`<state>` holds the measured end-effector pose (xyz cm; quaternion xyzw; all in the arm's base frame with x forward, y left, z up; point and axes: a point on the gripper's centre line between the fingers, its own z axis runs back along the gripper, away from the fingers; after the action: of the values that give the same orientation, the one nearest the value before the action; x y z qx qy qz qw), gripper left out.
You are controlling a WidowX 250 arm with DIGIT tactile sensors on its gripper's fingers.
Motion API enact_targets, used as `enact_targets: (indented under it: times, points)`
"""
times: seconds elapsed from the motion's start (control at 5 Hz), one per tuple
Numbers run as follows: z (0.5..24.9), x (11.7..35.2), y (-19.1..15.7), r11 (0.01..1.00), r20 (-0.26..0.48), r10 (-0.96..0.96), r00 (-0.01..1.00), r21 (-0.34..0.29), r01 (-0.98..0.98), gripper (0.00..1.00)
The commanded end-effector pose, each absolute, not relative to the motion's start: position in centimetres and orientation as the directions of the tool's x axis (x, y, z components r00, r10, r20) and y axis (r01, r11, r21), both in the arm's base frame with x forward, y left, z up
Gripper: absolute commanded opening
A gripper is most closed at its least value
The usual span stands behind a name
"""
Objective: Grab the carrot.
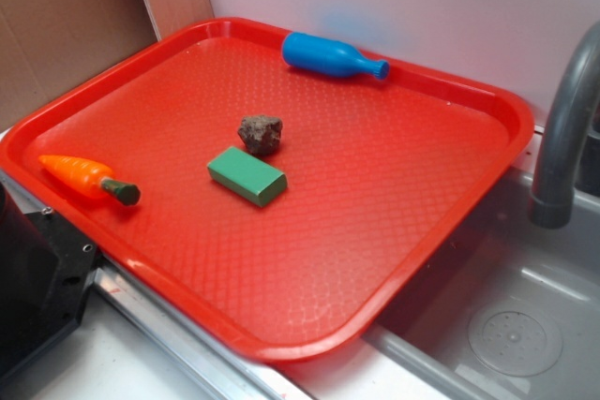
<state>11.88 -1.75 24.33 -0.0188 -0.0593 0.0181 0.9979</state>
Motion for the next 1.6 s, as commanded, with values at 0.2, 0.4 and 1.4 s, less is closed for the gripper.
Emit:
enact_targets:
  times: [0.2, 0.4, 1.4]
  points:
    - [19.3, 12.7, 1.8, 0.960, -0.027, 0.272, 0.962, 0.072, -0.269, 1.00]
    - [15.9, 11.8, 3.4, 0.863, -0.009, 0.502, 0.865, 0.068, -0.500, 1.00]
    - [3.6, 12.3, 3.9, 0.524, -0.190, 0.835, 0.516, -0.012, -0.852, 1.00]
